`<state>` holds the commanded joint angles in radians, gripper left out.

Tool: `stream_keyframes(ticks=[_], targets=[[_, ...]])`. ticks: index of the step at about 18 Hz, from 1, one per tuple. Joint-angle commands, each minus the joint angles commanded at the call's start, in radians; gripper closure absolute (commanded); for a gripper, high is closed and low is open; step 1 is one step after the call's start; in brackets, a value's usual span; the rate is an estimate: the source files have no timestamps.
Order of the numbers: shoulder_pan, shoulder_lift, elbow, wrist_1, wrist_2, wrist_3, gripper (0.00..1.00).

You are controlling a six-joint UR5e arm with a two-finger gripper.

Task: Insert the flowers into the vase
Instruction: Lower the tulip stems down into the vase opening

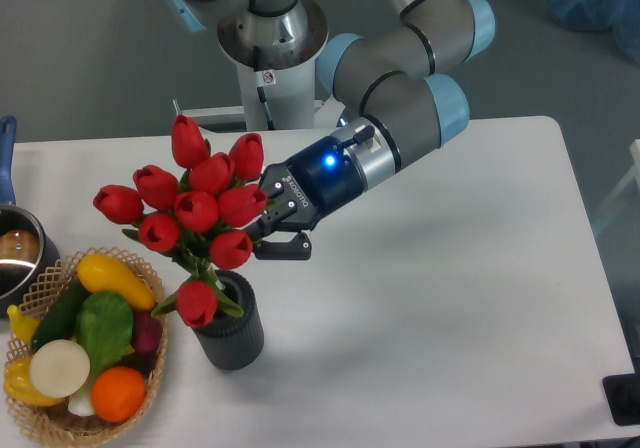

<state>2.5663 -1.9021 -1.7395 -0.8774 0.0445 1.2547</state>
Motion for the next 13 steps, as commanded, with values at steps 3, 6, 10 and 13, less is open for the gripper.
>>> stream_keyframes(ticks=[3,6,10,13], targets=[[0.000,-0.018,0.002,0.002,0.000,0.025,0.80],[-0.002,-0.022,-0.002,0.000,0.000,0.028,0.79],[-0.003,-0.026,-0.020,0.000,0.005,0.029,0.78],[-0.003,-0.026,-0.028,0.000,0.008,0.029,0.78]])
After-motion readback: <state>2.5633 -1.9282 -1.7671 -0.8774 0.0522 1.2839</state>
